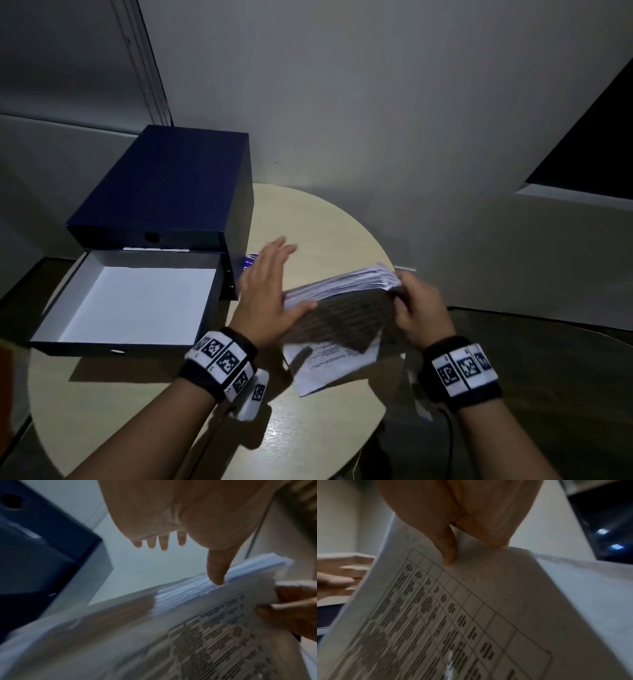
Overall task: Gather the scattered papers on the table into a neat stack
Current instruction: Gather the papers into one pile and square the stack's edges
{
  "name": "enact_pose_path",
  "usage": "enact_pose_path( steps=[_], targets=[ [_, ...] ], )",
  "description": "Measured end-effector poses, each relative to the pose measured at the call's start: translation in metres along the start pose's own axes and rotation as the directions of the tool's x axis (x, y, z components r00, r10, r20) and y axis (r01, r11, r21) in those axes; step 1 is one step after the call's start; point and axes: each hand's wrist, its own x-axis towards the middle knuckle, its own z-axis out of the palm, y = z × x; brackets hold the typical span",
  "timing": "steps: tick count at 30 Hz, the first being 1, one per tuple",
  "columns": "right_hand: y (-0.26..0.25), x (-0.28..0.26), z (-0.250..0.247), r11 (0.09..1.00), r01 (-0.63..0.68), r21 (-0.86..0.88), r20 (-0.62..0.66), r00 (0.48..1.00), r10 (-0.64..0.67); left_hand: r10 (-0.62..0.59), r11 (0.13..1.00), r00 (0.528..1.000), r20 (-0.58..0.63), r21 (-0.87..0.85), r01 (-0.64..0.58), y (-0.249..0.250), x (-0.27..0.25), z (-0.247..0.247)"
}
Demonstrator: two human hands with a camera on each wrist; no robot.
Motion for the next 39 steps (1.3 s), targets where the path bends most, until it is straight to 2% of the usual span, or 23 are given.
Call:
enact_pose_path(
  steps=[2,4,6,8,11,13,14,15,16,17,18,19,20,21,22,25,27,30,33,36,39],
  targets=[
    [-0.024,0.017,-0.009,0.984,0.132,-0.115,0.069,0.99,-0.125,0.097,0.982,0.994,0.053,-0.168,-0.086,0.01,0.013,-0.01],
    [-0.04,0.026,-0.016,0.959,0.206,-0.195,0.075,0.978,-0.195,0.11,0.928,0.99,0.086,-0.365,-0.072,0.018,0.015,-0.019],
    [-0.051,0.027,-0.02,0.95,0.223,-0.22,0.059,0.975,-0.215,0.138,0.875,0.976,0.168,-0.483,-0.04,0.023,0.01,-0.027],
    [-0.061,0.025,-0.02,0.952,0.203,-0.23,0.066,0.979,-0.193,0.149,0.872,0.972,0.18,-0.488,-0.043,0.026,0.003,-0.029],
    [-0.072,0.025,-0.011,0.94,0.258,-0.223,0.058,0.966,-0.252,0.118,0.942,0.993,0.012,-0.318,-0.108,0.018,0.002,-0.021],
    [-0.07,0.022,-0.006,0.931,0.259,-0.258,-0.053,0.958,-0.281,0.04,0.941,0.998,-0.053,-0.334,-0.056,0.008,0.004,-0.017],
    [-0.064,0.019,-0.005,0.942,0.191,-0.277,-0.164,0.956,-0.243,-0.013,0.926,0.997,-0.076,-0.378,-0.017,0.005,0.004,-0.017],
    [-0.057,0.013,-0.005,0.961,0.07,-0.267,-0.286,0.947,-0.148,-0.068,0.901,0.993,-0.092,-0.433,0.021,0.001,0.003,-0.019],
    [-0.048,0.006,-0.005,0.984,-0.05,-0.169,-0.389,0.921,-0.02,-0.119,0.862,0.988,-0.095,-0.505,0.055,-0.002,0.002,-0.022],
    [-0.043,-0.002,-0.005,0.99,-0.14,0.022,-0.427,0.894,0.136,-0.174,0.81,0.981,-0.081,-0.579,0.096,-0.002,0.0,-0.027],
    [-0.037,-0.007,-0.001,0.939,-0.196,0.284,-0.371,0.88,0.296,-0.215,0.756,0.975,-0.062,-0.643,0.126,-0.003,-0.001,-0.03],
    [-0.037,-0.01,0.004,0.813,-0.242,0.53,-0.229,0.882,0.412,-0.246,0.712,0.968,-0.042,-0.685,0.151,-0.005,-0.002,-0.033],
    [-0.036,-0.012,0.012,0.658,-0.276,0.701,-0.075,0.889,0.452,-0.273,0.682,0.961,-0.032,-0.712,0.17,-0.008,-0.002,-0.033],
    [-0.034,-0.012,0.022,0.553,-0.315,0.772,0.043,0.893,0.448,-0.297,0.661,0.955,-0.021,-0.726,0.19,-0.009,-0.002,-0.032],
    [-0.03,-0.009,0.032,0.526,-0.329,0.784,0.092,0.9,0.426,-0.309,0.642,0.951,-0.006,-0.739,0.203,-0.009,-0.001,-0.03],
    [-0.033,-0.006,0.051,0.611,-0.314,0.727,0.009,0.894,0.448,-0.282,0.613,0.959,0.023,-0.765,0.199,-0.004,-0.006,-0.026],
    [-0.041,-0.015,0.059,0.655,-0.286,0.699,-0.056,0.892,0.449,-0.308,0.591,0.95,0.046,-0.774,0.229,-0.005,-0.015,-0.022],
    [-0.045,-0.038,0.079,0.718,-0.317,0.619,-0.037,0.902,0.43,-0.324,0.651,0.945,0.048,-0.713,0.259,-0.012,-0.031,-0.015],
    [-0.043,-0.049,0.092,0.699,-0.422,0.576,0.044,0.871,0.49,-0.335,0.675,0.94,0.063,-0.68,0.286,-0.016,-0.036,-0.012],
    [-0.041,-0.041,0.091,0.703,-0.401,0.587,-0.009,0.865,0.501,-0.368,0.662,0.924,0.108,-0.667,0.341,-0.023,-0.028,-0.011],
    [-0.043,-0.039,0.087,0.718,-0.361,0.596,-0.052,0.874,0.483,-0.357,0.638,0.931,0.081,-0.707,0.306,-0.025,-0.027,-0.011]
  ],
)
